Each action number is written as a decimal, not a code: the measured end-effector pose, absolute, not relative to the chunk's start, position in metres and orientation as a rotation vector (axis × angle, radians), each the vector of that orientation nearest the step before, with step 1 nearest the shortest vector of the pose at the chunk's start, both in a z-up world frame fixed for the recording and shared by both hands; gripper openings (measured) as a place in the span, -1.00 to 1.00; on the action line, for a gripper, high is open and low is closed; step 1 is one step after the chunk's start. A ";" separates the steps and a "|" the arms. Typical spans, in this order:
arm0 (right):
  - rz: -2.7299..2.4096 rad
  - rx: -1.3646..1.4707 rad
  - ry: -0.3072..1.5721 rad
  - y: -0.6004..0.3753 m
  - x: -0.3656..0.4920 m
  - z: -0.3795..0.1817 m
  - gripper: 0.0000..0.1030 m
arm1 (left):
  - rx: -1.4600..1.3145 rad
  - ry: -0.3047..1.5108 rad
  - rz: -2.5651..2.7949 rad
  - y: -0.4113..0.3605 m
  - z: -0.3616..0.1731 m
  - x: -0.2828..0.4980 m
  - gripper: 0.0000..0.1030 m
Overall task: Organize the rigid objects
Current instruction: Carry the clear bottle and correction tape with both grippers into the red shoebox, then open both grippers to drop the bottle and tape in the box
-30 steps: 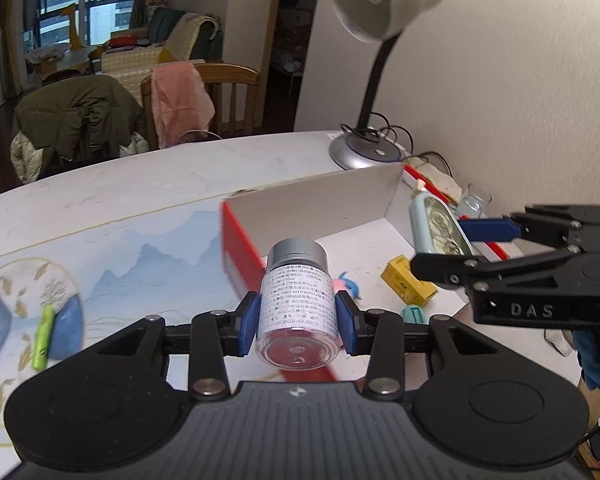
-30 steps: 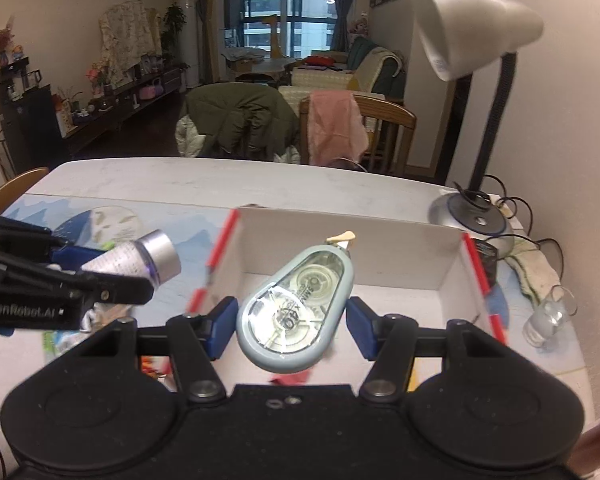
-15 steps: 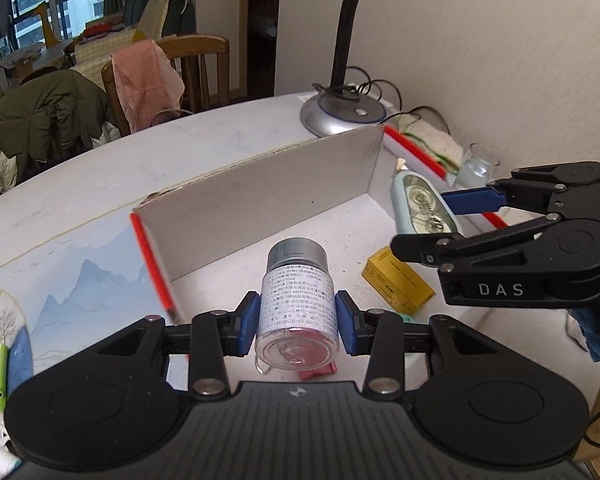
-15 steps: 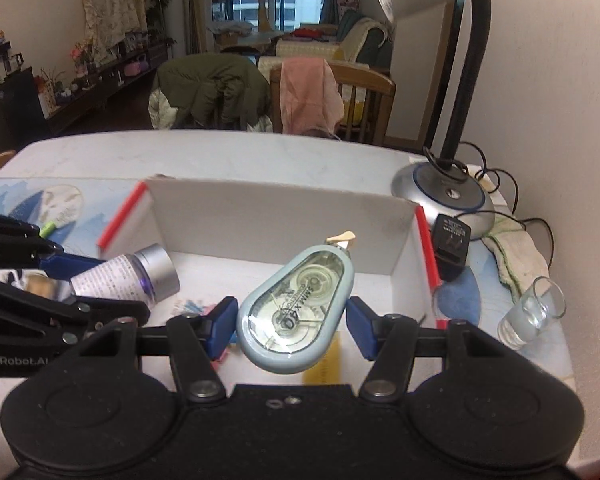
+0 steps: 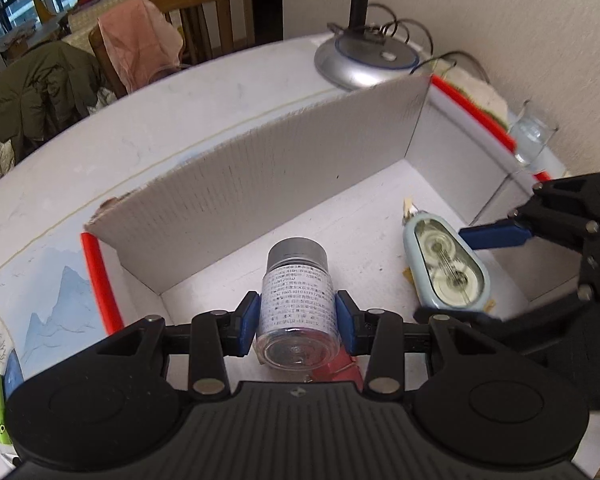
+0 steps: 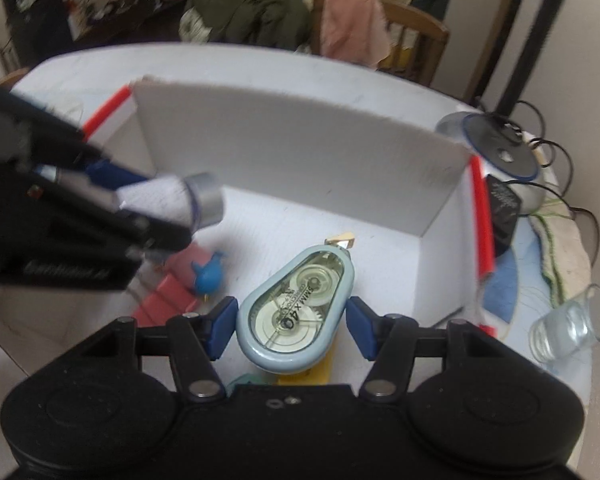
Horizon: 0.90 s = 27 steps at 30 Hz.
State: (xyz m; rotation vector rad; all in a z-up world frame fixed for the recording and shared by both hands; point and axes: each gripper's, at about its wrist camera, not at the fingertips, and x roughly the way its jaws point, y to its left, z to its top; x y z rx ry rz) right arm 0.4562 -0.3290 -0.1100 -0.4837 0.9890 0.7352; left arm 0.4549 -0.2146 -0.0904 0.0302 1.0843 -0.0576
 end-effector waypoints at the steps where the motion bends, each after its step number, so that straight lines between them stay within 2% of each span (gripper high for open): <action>1: 0.742 -0.493 0.996 -0.328 0.455 -0.112 0.13 | 0.028 1.096 -0.055 -0.214 -0.093 0.457 -0.23; 13: 0.756 -0.557 1.059 -0.316 0.450 -0.122 0.16 | 0.020 1.185 -0.034 -0.205 -0.106 0.472 -0.23; 19: 0.749 -0.525 1.060 -0.321 0.457 -0.119 0.25 | 0.016 1.175 -0.051 -0.205 -0.104 0.469 -0.21; 27: 0.731 -0.441 1.016 -0.334 0.447 -0.104 0.28 | -0.018 1.099 -0.082 -0.208 -0.084 0.449 0.12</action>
